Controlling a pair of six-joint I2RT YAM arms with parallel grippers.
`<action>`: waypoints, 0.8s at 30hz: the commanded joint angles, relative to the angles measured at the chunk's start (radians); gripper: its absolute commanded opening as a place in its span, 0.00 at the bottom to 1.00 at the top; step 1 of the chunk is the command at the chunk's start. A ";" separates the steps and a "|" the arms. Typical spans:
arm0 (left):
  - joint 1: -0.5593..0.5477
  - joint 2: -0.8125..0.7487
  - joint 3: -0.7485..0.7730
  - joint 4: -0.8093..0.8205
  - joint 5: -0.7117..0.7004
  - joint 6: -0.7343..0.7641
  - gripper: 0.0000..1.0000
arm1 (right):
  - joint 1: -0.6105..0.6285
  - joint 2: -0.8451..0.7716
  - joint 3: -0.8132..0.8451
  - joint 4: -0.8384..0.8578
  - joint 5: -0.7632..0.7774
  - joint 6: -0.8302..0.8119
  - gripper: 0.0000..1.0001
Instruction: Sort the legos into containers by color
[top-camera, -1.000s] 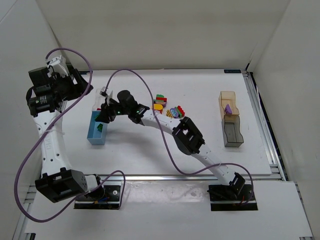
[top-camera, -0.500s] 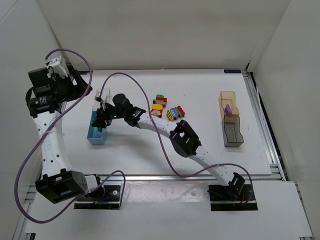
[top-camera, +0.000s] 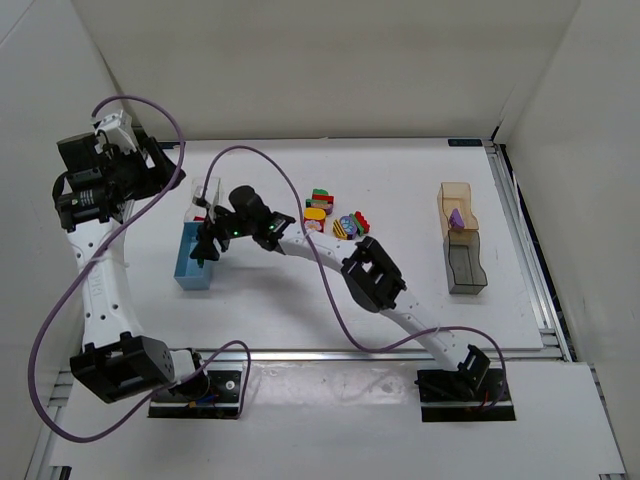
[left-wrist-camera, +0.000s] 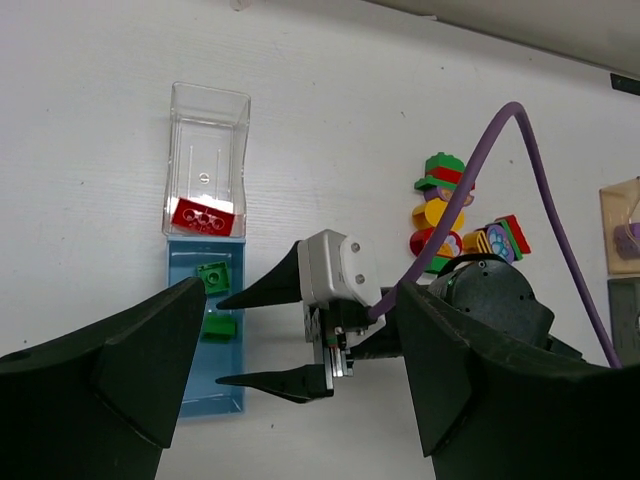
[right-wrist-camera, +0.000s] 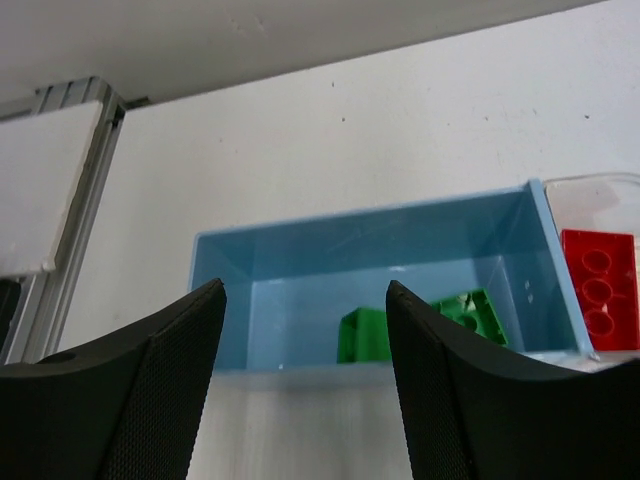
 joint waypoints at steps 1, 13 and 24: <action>0.006 0.012 0.020 0.060 0.040 -0.021 0.87 | -0.037 -0.159 -0.061 0.015 -0.042 -0.097 0.69; -0.143 0.169 0.046 0.211 0.131 -0.104 0.80 | -0.298 -0.793 -0.503 -0.365 0.014 -0.336 0.66; -0.594 0.293 -0.030 0.125 -0.226 -0.039 0.74 | -0.694 -1.125 -0.761 -0.795 0.218 -0.389 0.64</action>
